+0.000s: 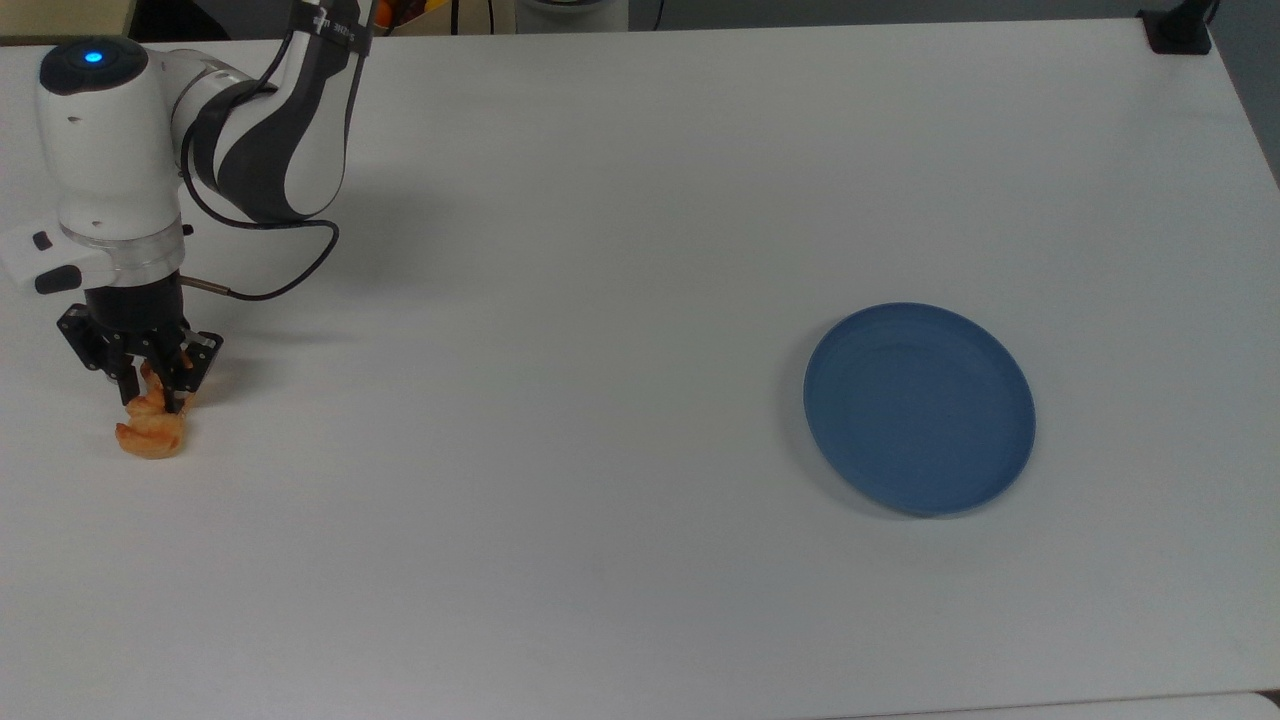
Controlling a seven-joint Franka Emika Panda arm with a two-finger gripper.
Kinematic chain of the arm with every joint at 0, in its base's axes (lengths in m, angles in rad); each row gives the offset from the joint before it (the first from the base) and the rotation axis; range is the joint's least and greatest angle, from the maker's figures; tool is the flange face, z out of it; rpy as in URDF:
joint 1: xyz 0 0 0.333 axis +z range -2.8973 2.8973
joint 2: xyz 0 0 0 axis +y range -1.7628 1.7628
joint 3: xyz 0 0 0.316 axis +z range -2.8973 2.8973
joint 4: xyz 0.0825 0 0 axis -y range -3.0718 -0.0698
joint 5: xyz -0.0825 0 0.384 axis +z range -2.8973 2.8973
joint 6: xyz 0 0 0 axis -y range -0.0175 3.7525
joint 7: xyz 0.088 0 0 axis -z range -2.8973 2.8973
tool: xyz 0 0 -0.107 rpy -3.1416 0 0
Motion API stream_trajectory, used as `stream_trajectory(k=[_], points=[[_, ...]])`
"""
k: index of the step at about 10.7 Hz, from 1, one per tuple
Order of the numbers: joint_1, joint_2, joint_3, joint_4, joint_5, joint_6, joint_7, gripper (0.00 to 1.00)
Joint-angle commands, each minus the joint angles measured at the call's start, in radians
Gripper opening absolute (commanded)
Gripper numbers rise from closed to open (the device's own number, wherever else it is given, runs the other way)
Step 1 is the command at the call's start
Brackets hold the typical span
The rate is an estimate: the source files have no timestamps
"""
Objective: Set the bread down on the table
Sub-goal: 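Carry the bread away from the plate across the table, then lower the bread onto the bare table and open the gripper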
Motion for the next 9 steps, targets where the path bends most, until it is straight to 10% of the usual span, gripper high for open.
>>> stream_trajectory(k=[1,9], points=[[0.002,0.0,-0.003,-0.012,0.029,0.008,-0.057,1.0],[0.004,-0.047,-0.016,-0.012,0.116,0.004,-0.074,1.0]])
